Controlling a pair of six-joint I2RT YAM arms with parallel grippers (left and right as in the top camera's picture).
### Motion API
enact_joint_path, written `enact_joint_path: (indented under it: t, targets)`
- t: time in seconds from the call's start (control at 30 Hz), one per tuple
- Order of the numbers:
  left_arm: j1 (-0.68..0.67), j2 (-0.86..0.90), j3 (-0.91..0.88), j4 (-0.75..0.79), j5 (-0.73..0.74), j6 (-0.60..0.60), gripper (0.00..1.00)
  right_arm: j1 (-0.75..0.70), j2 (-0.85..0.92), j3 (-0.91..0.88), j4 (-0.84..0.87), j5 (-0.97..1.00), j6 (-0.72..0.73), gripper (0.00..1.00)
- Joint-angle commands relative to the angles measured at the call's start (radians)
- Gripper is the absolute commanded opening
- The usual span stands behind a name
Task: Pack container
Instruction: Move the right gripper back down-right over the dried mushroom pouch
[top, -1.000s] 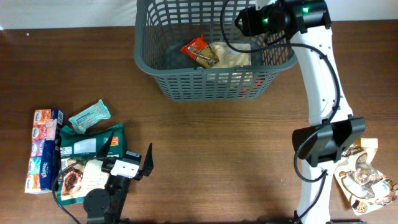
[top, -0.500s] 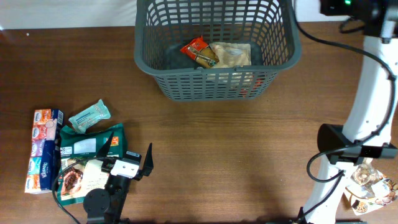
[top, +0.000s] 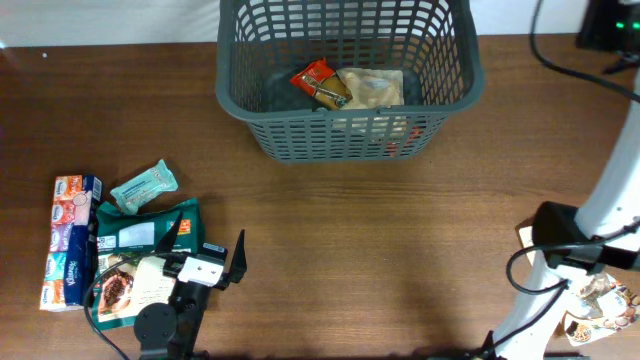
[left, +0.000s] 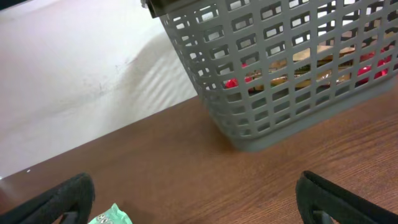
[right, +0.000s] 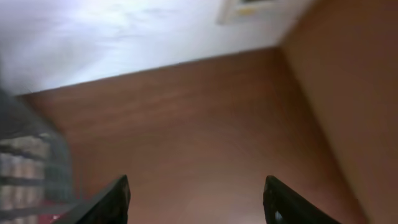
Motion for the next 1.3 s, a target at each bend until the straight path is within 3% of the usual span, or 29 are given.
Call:
enact_joint_path:
  t: [0.0,0.43,0.67,0.8,0.9,1.27]
  targets:
    - [-0.004,-0.007,-0.002,-0.008,-0.003,-0.010,0.99,-0.058,-0.079,0.011,-0.018,0.001,0.021,0.66]
    - [-0.004,-0.007,-0.002,-0.008,-0.003,-0.010,0.99,-0.104,-0.185,-0.035,-0.091,-0.167,-0.022,0.66]
    - [-0.004,-0.007,-0.002,-0.008,-0.003,-0.010,0.99,-0.104,-0.227,-0.256,-0.091,-0.171,-0.037,0.65]
    - [-0.004,-0.007,-0.002,-0.008,-0.003,-0.010,0.99,-0.111,-0.266,-0.441,-0.091,-0.122,-0.035,0.57]
    - [-0.004,-0.007,-0.002,-0.008,-0.003,-0.010,0.99,-0.129,-0.303,-0.534,-0.090,-0.111,-0.017,0.56]
    - [-0.004,-0.007,-0.002,-0.008,-0.003,-0.010,0.99,-0.194,-0.467,-0.681,-0.091,-0.020,0.093,0.59]
